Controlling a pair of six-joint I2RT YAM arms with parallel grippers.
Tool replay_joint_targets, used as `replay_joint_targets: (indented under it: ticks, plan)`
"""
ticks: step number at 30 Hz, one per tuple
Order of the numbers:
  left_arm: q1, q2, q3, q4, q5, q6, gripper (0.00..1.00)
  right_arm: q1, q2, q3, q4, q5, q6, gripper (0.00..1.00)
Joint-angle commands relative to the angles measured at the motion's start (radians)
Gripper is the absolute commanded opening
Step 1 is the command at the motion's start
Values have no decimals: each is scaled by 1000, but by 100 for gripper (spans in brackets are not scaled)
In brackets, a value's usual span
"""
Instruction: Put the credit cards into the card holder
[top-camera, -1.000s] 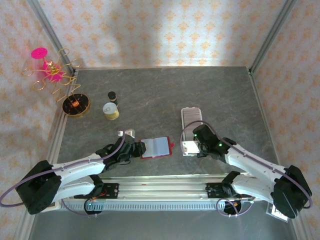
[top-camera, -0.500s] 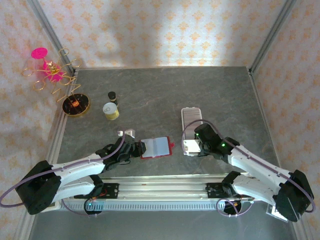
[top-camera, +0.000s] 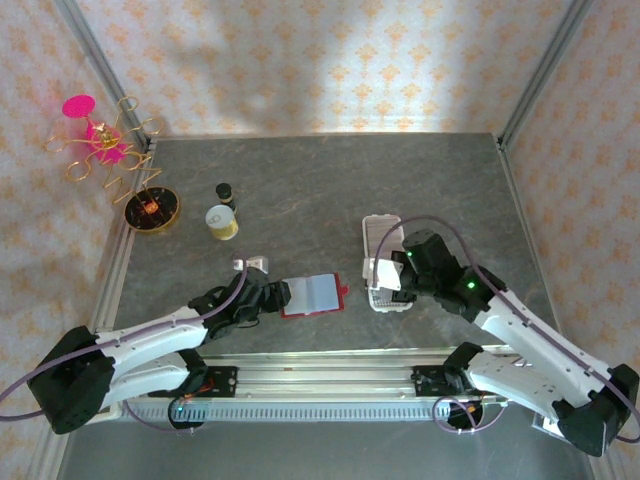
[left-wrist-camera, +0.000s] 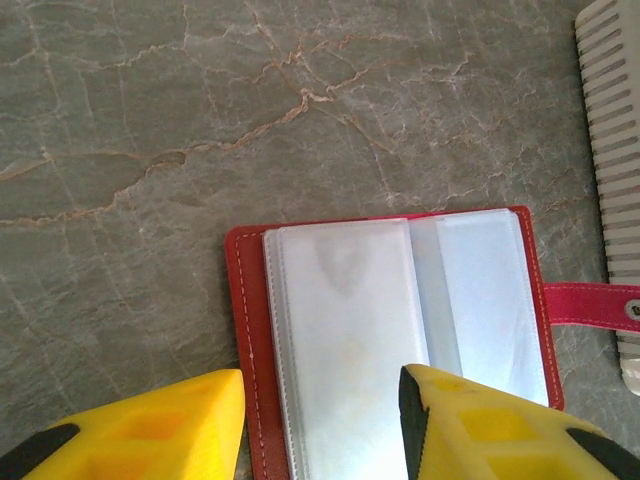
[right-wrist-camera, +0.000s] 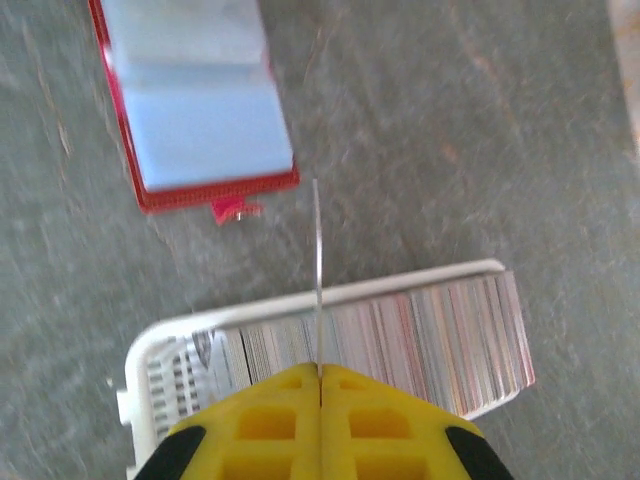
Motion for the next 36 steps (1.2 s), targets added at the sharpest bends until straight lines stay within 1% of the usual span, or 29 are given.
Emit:
replay_joint_targets:
  ticks: [1,3,5,6,8,9,11,14,15,17,18,20,23,26,28,30,36]
  plan:
    - [6,-9,41,-61,-36,25,47,0,-26,35,52,-123,233,0]
    - [5,-5,47,-70,-36,25,48,0,-42,26,169,-151,404,0]
    - [1,2,56,-82,-42,25,49,1,-53,3,302,-146,597,0]
    - [-5,8,63,-91,-51,25,49,0,-54,-10,374,-120,726,0]
    - [-17,22,79,-112,-68,24,50,0,-39,-22,467,-29,992,0]
    - [-24,33,91,-124,-80,24,51,1,-21,-20,483,17,1113,0]
    - [-41,57,114,-154,-107,22,53,0,22,-11,471,43,1287,0]
    - [-70,96,146,-187,-140,21,59,3,67,-64,520,-9,1496,0]
    - [-77,113,159,-199,-147,21,60,3,76,-98,557,-19,1572,0]
    - [-91,144,182,-226,-159,22,61,12,96,-163,649,-64,1673,0]
    - [-98,159,191,-234,-165,22,61,24,106,-193,695,-73,1716,0]
    - [-106,186,204,-237,-161,19,61,62,131,-247,766,-46,1766,0]
    - [-110,219,217,-224,-130,12,60,128,202,-270,817,-10,1784,0]
    - [-112,243,216,-201,-114,4,57,174,294,-253,839,-11,1782,0]
    - [-113,259,220,-206,-123,1,55,189,356,-237,843,-14,1777,0]
    - [-112,277,225,-218,-137,1,55,203,404,-224,857,-13,1777,0]
    - [-113,299,233,-207,-121,4,54,217,498,-199,885,-13,1789,0]
